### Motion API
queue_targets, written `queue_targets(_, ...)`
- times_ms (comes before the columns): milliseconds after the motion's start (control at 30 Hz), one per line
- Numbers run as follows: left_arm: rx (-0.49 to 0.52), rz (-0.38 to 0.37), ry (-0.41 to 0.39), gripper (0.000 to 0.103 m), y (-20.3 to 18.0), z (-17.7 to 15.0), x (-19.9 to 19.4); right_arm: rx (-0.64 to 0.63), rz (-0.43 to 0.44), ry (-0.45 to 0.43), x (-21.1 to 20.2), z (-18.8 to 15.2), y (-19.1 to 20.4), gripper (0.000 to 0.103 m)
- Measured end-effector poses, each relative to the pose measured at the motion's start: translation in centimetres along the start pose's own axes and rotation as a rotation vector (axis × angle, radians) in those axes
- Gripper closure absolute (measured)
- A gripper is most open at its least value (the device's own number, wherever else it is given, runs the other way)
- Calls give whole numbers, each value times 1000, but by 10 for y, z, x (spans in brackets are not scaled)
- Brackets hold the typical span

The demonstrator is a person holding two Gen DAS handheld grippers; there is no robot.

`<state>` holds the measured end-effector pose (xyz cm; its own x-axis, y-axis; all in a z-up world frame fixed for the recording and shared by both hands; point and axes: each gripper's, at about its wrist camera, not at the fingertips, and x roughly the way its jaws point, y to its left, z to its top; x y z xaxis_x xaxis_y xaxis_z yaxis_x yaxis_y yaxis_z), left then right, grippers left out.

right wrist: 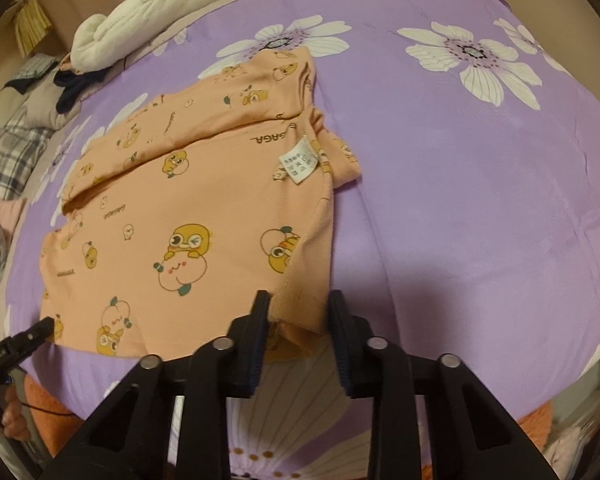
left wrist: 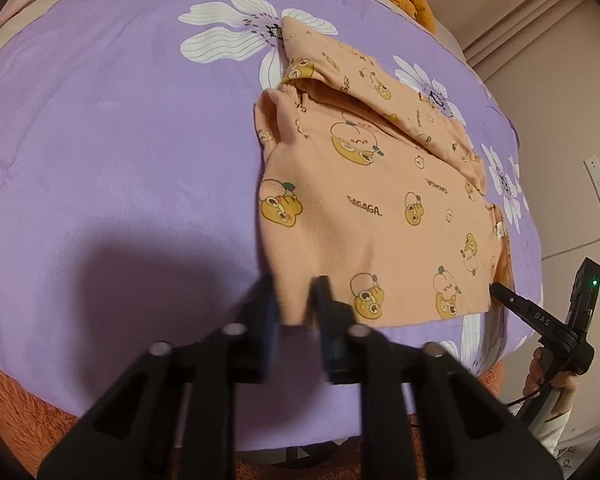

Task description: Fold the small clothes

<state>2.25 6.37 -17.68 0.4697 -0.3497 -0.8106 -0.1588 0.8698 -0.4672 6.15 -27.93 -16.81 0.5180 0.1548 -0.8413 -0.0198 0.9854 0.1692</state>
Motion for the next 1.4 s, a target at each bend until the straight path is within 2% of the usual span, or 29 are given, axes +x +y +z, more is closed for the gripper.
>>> queue_targets(33,-6,-5,1,92,1,0,0,-1,-4,-1,0,0,-1,86)
queue_targets(133,-16,-8,-12,95,1,1,-5,15,5,-8,-3,-1,-6,92)
queue_targets(267,2,-9,-54,96,-8,2,-21,33,56,-27,-10,-1,-9,94)
queue_targets(367,37,-27,-113,96,-20,8,-41,50,106,-64,-24,3,-12,94)
queue_targets(700,111,-133,-295,96,-51,35,-109,11,222,-277,-94,31,-3,94)
queue_targets(800,145,-140,-329,96,-56,36,-121,-1,243,-320,-109,33,1,94)
queue_targets(1133,140,-161,-353,96,-56,31,-143,-18,283,-392,-137,31,3,94)
queue_targets(1400,123,-162,-338,96,-51,15,-149,-6,305,-417,-149,20,-3,94)
